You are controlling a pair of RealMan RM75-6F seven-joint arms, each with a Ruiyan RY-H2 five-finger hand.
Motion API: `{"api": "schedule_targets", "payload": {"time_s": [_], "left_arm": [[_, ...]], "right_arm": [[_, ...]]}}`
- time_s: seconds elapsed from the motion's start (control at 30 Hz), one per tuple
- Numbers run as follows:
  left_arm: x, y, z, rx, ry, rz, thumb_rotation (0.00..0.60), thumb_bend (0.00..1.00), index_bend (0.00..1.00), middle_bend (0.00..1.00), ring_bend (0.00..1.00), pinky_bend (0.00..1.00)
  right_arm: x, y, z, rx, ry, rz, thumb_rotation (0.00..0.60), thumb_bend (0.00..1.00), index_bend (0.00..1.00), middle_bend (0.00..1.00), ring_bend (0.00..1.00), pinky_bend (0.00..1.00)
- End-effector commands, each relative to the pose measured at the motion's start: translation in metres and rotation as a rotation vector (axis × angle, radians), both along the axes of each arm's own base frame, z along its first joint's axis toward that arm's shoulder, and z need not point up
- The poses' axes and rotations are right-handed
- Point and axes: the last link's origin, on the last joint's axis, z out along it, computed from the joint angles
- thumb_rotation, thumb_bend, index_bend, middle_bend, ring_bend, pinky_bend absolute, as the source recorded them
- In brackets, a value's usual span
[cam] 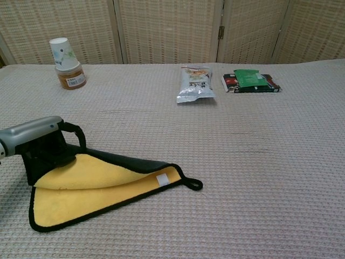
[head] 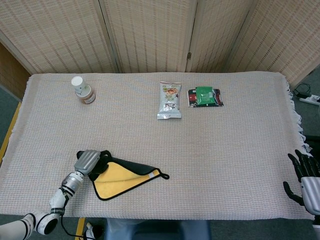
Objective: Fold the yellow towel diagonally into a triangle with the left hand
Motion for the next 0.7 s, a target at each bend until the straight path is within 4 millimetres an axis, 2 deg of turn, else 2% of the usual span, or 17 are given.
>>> {"api": "schedule_targets", "payload": {"time_s": [0.03, 0.3, 0.7], "left_arm": [[0.0050, -0.0033, 0.0016, 0.008, 0.015, 0.018, 0.600, 0.46, 0.45, 1.00, 1.00, 1.00], [0.0109, -0.0070, 0.0020, 0.012, 0.027, 0.023, 0.600, 0.45, 0.45, 1.00, 1.00, 1.00], [0.0027, -0.0032, -0.0056, -0.005, 0.045, 0.051, 0.600, 0.45, 0.44, 1.00, 1.00, 1.00]], "right_arm": [[0.0004, 0.0008, 0.0005, -0.002, -0.002, 0.003, 0.600, 0.46, 0.00, 0.00, 0.00, 0.00], [0.0023, 0.0041, 0.0022, -0.006, -0.005, 0.017, 0.600, 0.46, 0.00, 0.00, 0.00, 0.00], [0.0029, 0.0070, 0.0037, -0.020, 0.000, 0.022, 0.600, 0.46, 0.00, 0.00, 0.00, 0.00]]}}
